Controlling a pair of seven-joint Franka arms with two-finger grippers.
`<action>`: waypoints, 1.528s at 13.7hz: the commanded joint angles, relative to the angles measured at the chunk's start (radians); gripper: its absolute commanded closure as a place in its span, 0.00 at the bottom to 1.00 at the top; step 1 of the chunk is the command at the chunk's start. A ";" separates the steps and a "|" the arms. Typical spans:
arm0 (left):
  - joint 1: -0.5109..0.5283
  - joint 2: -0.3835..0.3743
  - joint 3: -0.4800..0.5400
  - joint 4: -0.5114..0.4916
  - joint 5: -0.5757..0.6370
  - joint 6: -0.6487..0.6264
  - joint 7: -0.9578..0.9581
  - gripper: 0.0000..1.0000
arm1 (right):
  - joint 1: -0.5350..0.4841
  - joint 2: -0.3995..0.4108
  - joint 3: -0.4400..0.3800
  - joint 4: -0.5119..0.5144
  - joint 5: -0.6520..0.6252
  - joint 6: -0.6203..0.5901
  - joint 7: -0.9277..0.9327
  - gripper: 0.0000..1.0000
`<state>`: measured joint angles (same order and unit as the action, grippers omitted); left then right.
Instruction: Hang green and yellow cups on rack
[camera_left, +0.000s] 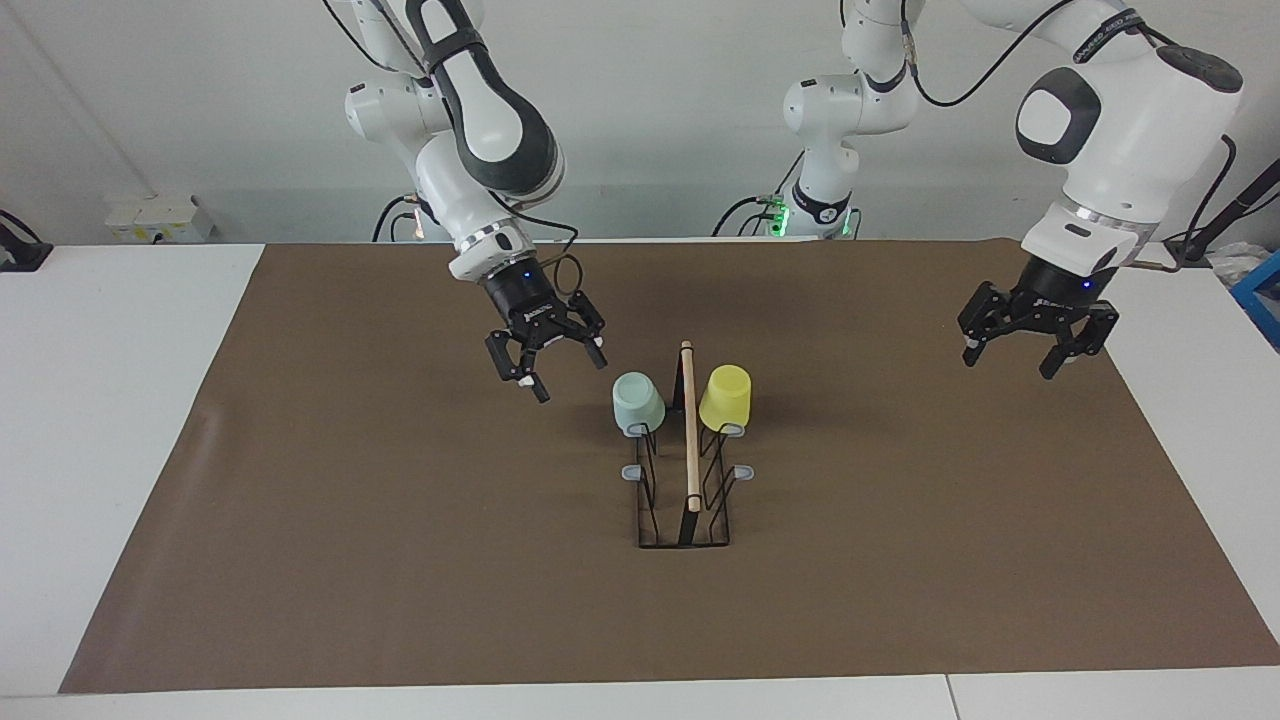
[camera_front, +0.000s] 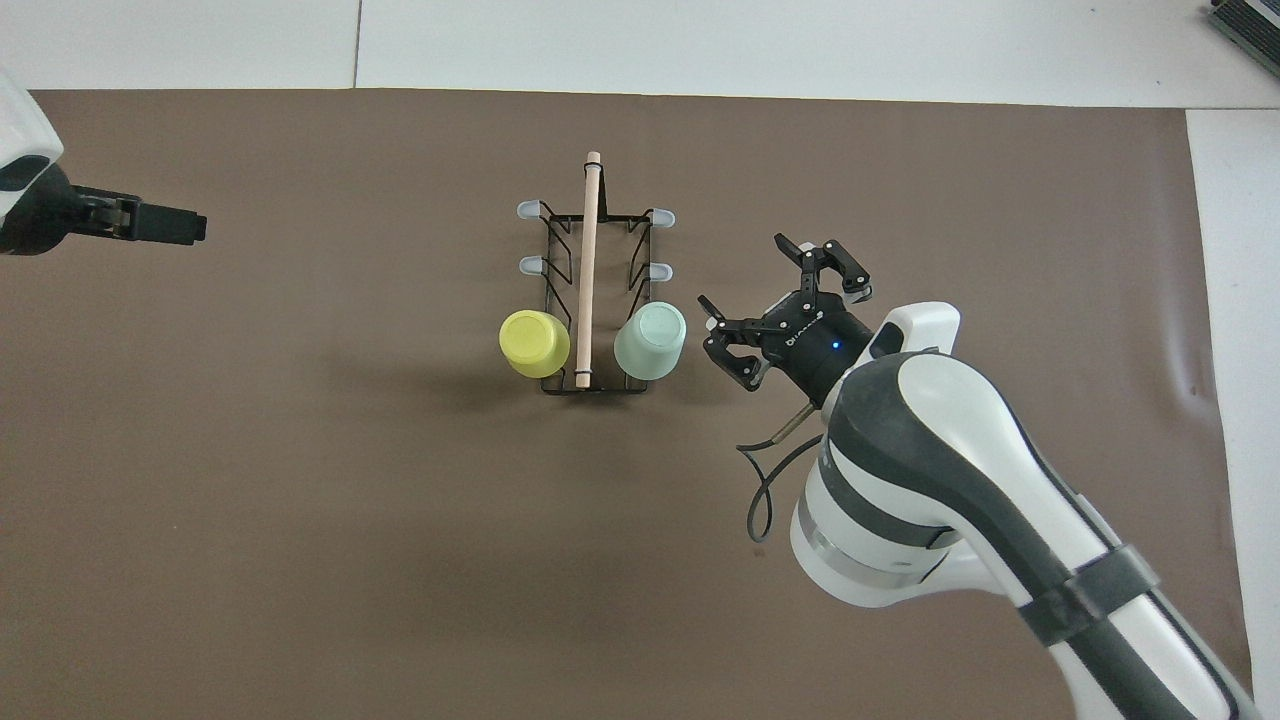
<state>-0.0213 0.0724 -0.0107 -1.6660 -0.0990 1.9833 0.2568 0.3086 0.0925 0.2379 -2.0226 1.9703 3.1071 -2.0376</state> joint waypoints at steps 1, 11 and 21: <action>-0.023 -0.045 0.009 0.000 0.035 -0.105 -0.030 0.00 | -0.002 0.001 0.009 -0.001 -0.085 0.008 0.361 0.00; -0.082 -0.132 0.055 -0.012 0.078 -0.392 -0.111 0.00 | -0.029 0.001 0.006 0.067 -0.110 -0.156 0.878 0.00; -0.065 -0.158 0.055 -0.031 0.079 -0.442 -0.110 0.00 | -0.045 -0.001 0.003 0.082 -0.220 -0.213 0.876 0.00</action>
<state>-0.0745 -0.0586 0.0359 -1.6698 -0.0438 1.5503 0.1595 0.2753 0.0919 0.2350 -1.9391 1.7998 2.9085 -1.1929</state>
